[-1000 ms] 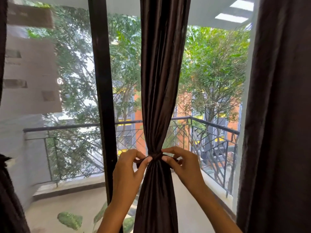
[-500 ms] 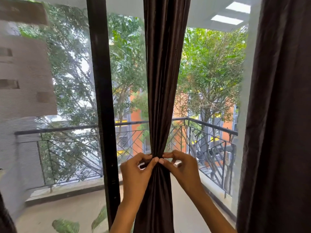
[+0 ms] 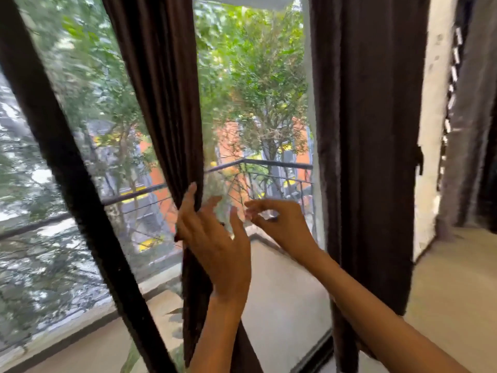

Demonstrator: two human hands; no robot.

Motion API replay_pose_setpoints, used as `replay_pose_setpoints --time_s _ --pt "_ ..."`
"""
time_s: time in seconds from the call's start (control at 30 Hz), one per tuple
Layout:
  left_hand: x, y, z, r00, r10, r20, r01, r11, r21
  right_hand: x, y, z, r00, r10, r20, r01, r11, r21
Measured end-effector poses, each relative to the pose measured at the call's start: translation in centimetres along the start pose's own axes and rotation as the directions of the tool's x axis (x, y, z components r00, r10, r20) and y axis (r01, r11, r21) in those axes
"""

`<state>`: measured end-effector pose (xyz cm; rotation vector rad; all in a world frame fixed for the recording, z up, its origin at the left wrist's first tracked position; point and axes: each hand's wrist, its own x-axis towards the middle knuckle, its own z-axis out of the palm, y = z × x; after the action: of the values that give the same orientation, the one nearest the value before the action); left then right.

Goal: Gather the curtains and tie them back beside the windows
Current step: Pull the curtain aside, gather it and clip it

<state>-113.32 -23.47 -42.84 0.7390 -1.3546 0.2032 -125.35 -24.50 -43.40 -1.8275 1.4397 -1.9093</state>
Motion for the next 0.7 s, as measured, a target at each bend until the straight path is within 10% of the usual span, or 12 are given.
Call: replay_pose_setpoints --time_s 0.37,0.7 --pt "1.1 14.8 19.9 0.975 -0.027 0.223 0.102 0.936 -0.336 8.6 4.2 -24.8 0.942 -0.148 -0.302 0.096 0.979 -0.182" --pt "10.9 27.0 34.9 0.978 0.033 0.206 0.033 0.951 -0.308 24.0 6.0 -40.9 0.835 -0.157 -0.528 0.148 0.987 -0.06"
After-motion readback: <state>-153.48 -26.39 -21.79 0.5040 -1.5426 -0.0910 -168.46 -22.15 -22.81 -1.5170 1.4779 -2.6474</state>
